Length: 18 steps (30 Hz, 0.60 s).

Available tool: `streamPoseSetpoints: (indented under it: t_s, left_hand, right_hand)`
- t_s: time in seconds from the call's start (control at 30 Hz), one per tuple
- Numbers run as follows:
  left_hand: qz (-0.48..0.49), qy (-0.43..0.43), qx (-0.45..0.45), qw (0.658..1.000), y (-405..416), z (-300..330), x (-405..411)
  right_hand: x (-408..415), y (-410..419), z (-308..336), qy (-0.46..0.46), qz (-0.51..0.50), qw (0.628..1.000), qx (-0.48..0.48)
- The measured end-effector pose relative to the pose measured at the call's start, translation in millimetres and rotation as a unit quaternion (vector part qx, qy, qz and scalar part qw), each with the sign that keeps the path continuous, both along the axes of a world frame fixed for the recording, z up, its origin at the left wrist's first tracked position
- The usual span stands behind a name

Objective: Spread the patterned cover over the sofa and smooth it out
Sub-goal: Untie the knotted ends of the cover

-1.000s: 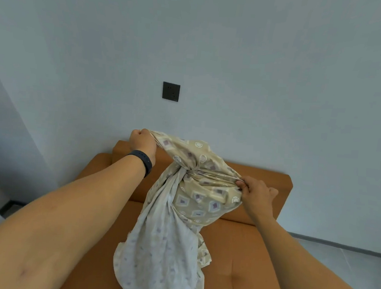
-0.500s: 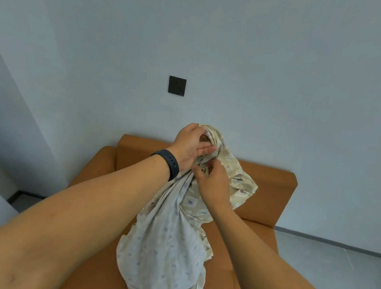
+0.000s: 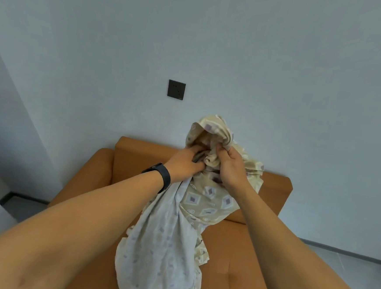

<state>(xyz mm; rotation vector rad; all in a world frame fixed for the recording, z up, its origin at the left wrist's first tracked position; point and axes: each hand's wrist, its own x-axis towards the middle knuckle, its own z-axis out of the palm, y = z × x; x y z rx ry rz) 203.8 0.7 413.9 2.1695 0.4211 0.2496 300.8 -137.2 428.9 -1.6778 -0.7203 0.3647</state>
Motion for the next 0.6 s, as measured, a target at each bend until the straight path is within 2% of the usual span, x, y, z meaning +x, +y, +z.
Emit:
streamPoseSetpoints:
  t_s: [0.17, 0.37, 0.5, 0.6]
  left_hand:
    - [-0.008, 0.068, 0.189, 0.98, 13.2, -3.6, 3.3]
    - [0.084, 0.074, 0.239, 0.965, 48.5, -5.5, -9.0]
    - [0.157, 0.156, 0.309, 0.925, 93.3, -10.8, -34.4]
    - [0.225, 0.156, 0.342, 0.899, 113.2, -17.8, -47.1]
  right_hand:
    - [9.8, -12.1, 11.3, 0.071, -0.029, 0.997, 0.03]
    - [40.4, -28.2, 19.2, 0.06, -0.148, 0.987, -0.005]
    - [63.0, -43.3, 27.3, 0.049, -0.216, 0.975, -0.027]
    - [61.8, -40.9, 28.0, 0.034, -0.24, 0.969, -0.044]
